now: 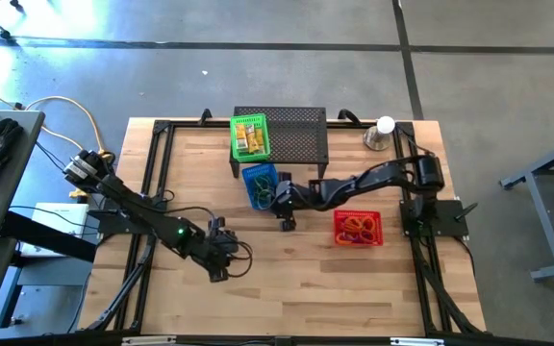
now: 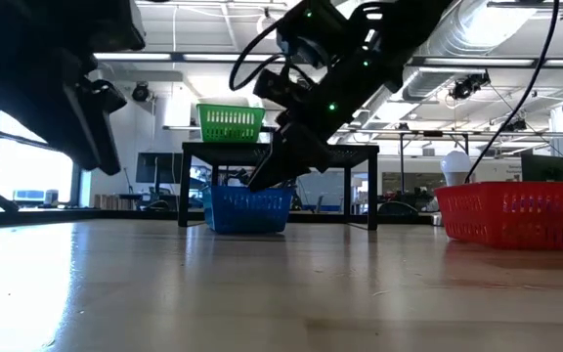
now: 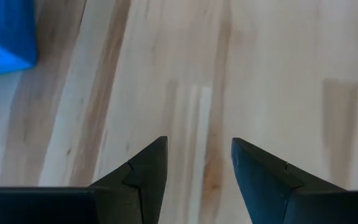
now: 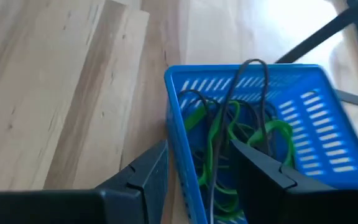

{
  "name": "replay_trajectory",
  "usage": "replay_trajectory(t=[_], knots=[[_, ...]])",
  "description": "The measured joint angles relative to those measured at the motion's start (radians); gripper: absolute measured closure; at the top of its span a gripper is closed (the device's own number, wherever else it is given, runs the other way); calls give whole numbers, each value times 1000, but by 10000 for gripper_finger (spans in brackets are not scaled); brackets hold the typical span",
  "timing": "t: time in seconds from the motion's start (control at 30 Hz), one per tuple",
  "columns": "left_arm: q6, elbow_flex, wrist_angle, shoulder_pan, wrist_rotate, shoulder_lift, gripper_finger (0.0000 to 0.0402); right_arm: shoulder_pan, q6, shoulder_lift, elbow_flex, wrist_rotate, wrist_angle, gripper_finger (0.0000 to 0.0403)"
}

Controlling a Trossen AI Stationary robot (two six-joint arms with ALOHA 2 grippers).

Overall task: Pick & Place Office Desk Supplies
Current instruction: Put the blue basket with the rubber bands on the shelf

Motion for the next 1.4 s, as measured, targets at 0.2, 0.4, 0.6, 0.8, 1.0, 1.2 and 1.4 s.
replay_trajectory(t=[0.2,0.4,0.6,0.8,1.0,1.2,1.4], knots=[[2,0,46,-23,1,0,232,-18,-4,7,5,-42,-6,246],[2,0,92,-35,2,1,232,-55,-16,7,5,-87,-38,246],[6,0,107,-37,2,1,232,-64,-15,23,5,-92,-66,246],[6,0,115,-37,2,1,232,-62,-23,23,5,-121,-53,246],[6,0,117,-37,2,1,232,-61,-22,36,5,-143,-41,250],[6,0,122,-37,2,1,232,-61,-23,67,7,-140,-25,271],[16,1,123,-37,1,1,232,-54,-16,73,4,-139,-32,320]])
